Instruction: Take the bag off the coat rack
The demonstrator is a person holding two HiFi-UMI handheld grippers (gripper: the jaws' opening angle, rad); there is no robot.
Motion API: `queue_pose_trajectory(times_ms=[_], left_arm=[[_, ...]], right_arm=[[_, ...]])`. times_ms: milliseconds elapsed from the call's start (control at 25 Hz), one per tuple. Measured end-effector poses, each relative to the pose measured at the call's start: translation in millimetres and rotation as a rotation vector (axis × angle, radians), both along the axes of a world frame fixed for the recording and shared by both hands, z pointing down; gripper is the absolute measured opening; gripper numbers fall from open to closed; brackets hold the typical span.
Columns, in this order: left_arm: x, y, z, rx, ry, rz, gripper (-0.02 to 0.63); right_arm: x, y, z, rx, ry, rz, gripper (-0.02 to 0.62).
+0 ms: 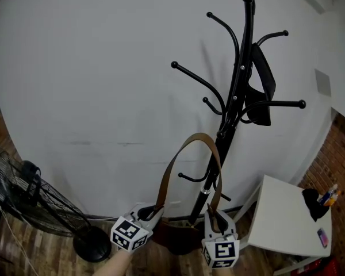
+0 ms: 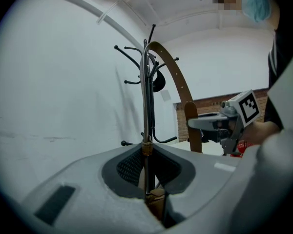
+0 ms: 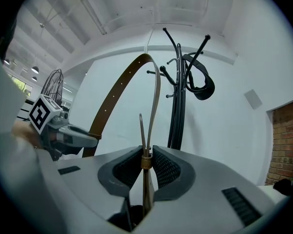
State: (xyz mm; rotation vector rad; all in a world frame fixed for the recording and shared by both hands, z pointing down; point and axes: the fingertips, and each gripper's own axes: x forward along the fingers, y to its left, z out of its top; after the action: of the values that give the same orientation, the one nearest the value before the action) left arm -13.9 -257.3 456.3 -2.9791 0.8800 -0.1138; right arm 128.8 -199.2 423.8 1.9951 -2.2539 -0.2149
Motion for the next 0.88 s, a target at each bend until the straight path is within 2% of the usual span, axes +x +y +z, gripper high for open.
queue_pose_trajectory(times_ms=[360, 880], left_arm=[[-28, 26, 17, -0.035, -0.008, 0.031, 0.038], [-66, 71, 45, -0.089, -0.023, 0.126, 0.038]], right_arm=[[-28, 24, 21, -0.041, -0.006, 0.032, 0.058], [-69, 62, 53, -0.107, -0.023, 0.104, 0.058]])
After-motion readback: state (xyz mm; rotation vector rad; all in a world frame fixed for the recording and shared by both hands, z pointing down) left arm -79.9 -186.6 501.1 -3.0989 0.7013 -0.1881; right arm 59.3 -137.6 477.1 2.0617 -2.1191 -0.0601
